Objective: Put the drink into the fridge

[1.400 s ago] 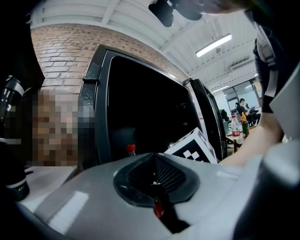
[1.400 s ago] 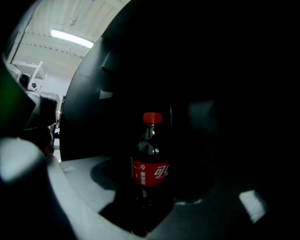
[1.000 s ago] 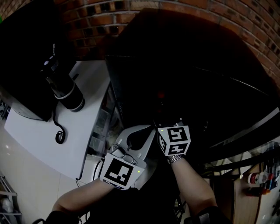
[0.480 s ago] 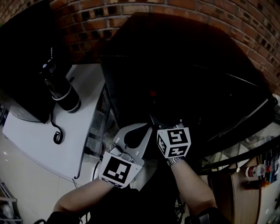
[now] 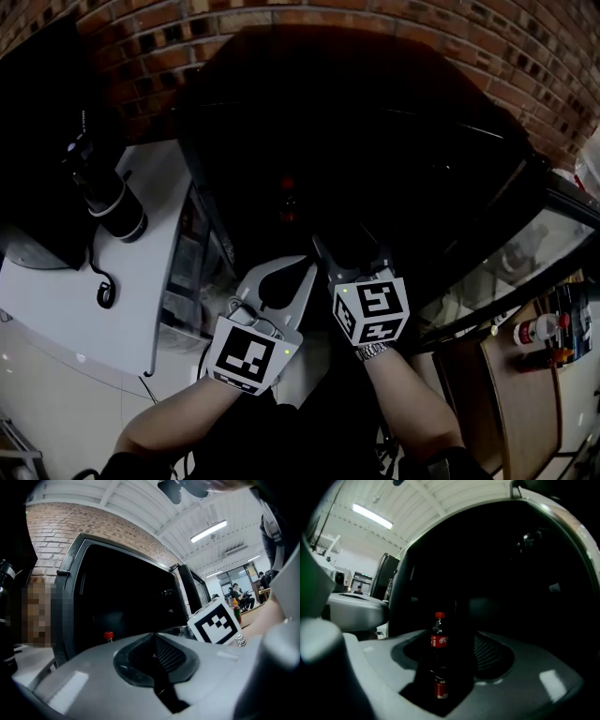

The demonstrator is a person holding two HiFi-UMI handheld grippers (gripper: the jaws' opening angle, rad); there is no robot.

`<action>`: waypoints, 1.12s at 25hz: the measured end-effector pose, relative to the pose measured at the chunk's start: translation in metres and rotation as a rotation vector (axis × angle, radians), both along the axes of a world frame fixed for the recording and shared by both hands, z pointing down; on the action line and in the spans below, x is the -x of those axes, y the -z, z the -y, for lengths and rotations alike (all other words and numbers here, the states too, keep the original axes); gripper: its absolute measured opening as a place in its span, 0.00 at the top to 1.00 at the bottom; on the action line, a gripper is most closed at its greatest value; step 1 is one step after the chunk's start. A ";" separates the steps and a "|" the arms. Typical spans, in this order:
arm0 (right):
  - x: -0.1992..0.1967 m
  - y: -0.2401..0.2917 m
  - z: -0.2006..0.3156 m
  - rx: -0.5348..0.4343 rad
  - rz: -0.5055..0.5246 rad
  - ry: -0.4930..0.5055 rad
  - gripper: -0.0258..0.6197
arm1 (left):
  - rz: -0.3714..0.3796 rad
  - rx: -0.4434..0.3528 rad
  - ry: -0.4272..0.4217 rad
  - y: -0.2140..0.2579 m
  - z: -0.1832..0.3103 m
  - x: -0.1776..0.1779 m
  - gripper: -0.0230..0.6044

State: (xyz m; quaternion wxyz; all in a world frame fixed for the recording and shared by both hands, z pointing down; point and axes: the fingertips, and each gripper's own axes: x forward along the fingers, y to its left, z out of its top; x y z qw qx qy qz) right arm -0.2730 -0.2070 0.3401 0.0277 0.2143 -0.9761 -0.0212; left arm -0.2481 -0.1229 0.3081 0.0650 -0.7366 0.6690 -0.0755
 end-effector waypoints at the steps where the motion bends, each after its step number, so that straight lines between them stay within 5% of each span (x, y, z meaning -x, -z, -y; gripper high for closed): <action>1: -0.007 0.001 -0.001 -0.001 -0.002 -0.009 0.52 | 0.004 0.000 -0.012 -0.001 0.001 -0.005 0.96; 28: -0.228 0.031 -0.008 -0.058 -0.002 -0.351 0.53 | 0.013 -0.037 -0.352 0.011 0.026 -0.176 0.96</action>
